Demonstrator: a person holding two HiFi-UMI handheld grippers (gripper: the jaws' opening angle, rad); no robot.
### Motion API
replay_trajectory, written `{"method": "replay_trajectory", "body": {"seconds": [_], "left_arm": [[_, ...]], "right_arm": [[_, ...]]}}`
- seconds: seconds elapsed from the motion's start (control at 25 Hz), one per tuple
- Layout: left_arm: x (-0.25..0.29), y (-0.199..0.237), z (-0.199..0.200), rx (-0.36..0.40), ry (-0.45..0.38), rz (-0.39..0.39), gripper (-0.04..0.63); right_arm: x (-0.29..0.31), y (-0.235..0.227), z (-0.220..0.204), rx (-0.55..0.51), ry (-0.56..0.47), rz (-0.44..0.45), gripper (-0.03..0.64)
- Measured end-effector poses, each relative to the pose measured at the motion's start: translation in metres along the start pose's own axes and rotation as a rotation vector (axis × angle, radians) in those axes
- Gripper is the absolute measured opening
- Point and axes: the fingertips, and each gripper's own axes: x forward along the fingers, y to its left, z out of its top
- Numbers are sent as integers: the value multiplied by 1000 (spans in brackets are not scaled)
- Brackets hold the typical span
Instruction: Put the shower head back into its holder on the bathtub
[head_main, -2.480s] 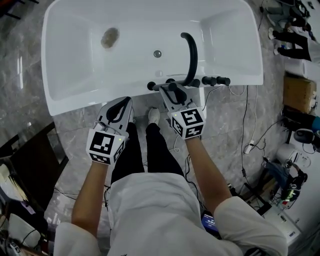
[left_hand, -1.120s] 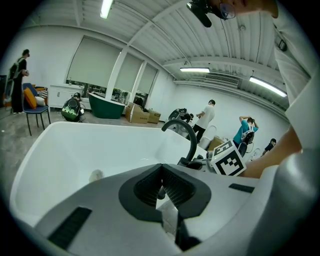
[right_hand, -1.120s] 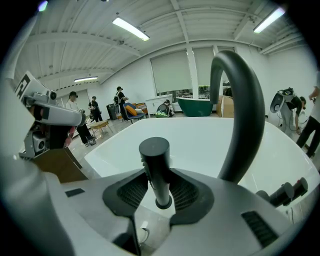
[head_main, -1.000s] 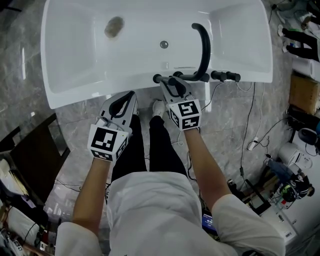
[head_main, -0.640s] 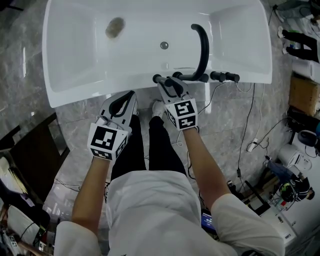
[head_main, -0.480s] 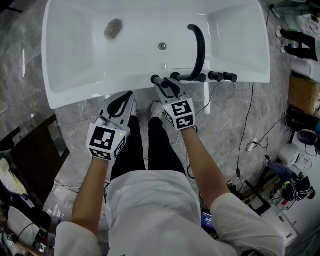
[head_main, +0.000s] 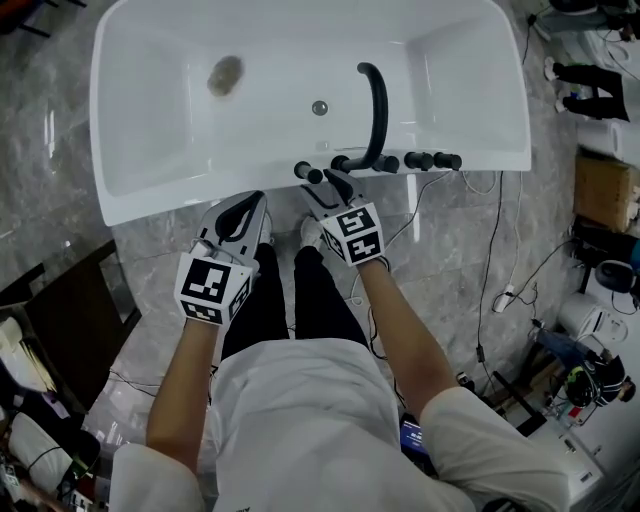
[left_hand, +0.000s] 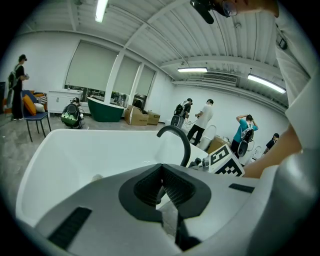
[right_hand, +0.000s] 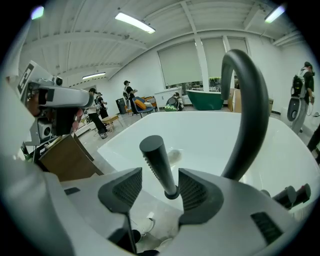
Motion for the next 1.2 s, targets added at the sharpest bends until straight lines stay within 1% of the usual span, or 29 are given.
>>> {"method": "replay_trajectory", "body": {"seconds": [0.28, 0.36, 0.52, 0.64, 0.8, 1.04, 1.12, 1.2], "left_arm": [[-1, -15, 15, -1, -21, 13, 10], [-3, -19, 23, 2, -32, 11, 9], [-10, -25, 38, 12, -56, 18, 9], [-16, -27, 46, 22, -64, 31, 9], [-24, -32, 62, 42, -81, 40, 9], [-43, -43, 107, 85, -165, 54, 9], [-50, -51, 121, 103, -186, 50, 9], [-56, -57, 134, 124, -208, 45, 9]], "right_arm": [[-29, 1, 14, -8, -29, 19, 216], [-39, 2, 21, -6, -45, 23, 180], [-62, 5, 36, -3, -86, 32, 71], [-84, 8, 50, 13, -128, 37, 32], [-119, 15, 78, 29, -209, 55, 18], [-178, 21, 120, 28, -342, 75, 17], [-198, 24, 131, 10, -378, 71, 17], [-214, 24, 144, -13, -412, 48, 17]]}}
